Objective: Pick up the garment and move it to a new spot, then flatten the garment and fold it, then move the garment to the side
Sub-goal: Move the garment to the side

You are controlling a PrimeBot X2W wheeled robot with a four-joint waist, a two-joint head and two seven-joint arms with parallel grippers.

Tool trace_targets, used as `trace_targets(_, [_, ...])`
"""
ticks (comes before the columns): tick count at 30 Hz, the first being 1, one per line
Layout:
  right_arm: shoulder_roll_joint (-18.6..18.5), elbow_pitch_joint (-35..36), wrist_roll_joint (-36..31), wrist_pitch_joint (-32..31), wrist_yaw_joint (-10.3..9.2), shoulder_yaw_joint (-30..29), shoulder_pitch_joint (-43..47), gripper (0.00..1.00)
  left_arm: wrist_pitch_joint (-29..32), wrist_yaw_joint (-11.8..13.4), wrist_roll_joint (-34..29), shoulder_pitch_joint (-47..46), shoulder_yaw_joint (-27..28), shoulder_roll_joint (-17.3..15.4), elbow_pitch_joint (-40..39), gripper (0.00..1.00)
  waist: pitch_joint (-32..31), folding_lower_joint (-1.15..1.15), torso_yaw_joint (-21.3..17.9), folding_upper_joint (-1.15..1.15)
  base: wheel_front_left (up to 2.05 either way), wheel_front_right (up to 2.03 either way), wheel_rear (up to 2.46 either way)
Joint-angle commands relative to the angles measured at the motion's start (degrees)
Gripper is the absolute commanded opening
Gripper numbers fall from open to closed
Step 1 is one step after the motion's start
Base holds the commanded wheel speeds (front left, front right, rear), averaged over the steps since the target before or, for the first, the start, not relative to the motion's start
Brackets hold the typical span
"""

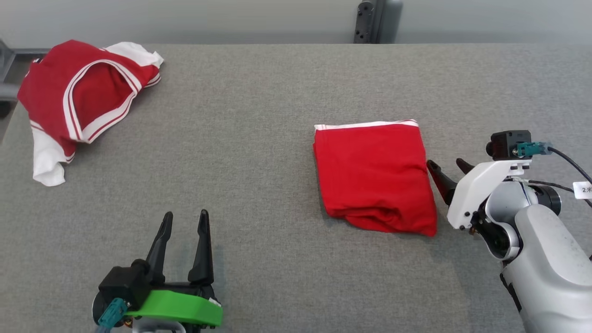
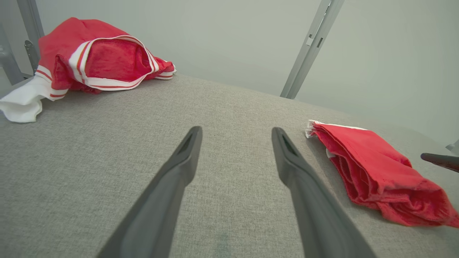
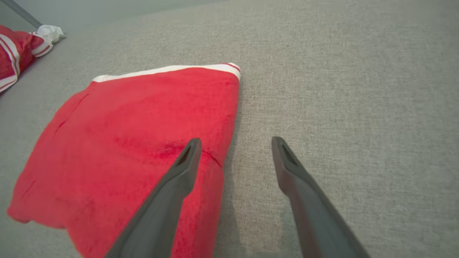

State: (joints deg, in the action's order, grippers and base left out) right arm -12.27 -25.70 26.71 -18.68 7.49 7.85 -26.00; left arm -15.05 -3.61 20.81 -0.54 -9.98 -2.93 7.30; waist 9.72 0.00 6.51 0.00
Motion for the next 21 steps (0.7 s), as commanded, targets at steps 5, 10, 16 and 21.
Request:
trace_targets(5, [-1.39, -4.46, 2.46, -0.86, 0.0, 2.52, -2.17, 1.0, -0.11, 0.62, 1.5, -1.51, -0.86, 0.0, -0.43, 1.0, 3.83, 0.0, 4.11, 0.0, 0.0, 0.0, 0.0])
trace_targets(10, [-1.59, -7.23, 4.3, -0.21, 0.0, 4.97, -3.26, 0.38, -0.11, 1.18, 1.92, -1.63, -1.17, 0.01, -0.71, 1.0, 4.14, 0.0, 4.19, 0.0, 0.0, 0.0, 0.0])
trace_targets(16, [-3.3, -7.19, 5.48, 3.17, -0.02, 8.87, -6.54, 0.0, -0.11, 1.19, 0.31, -1.97, -0.29, 0.01, -1.79, 1.0, 5.33, 0.0, 0.59, 0.0, 0.0, 0.0, 0.0])
trace_targets(21, [-4.39, -7.0, 5.85, 6.18, -0.02, 10.11, -8.7, 0.0, -0.1, 0.48, -1.83, -2.74, 0.63, -0.02, -2.44, 1.0, 7.19, 0.0, -5.32, 0.0, 0.0, 0.0, 0.0])
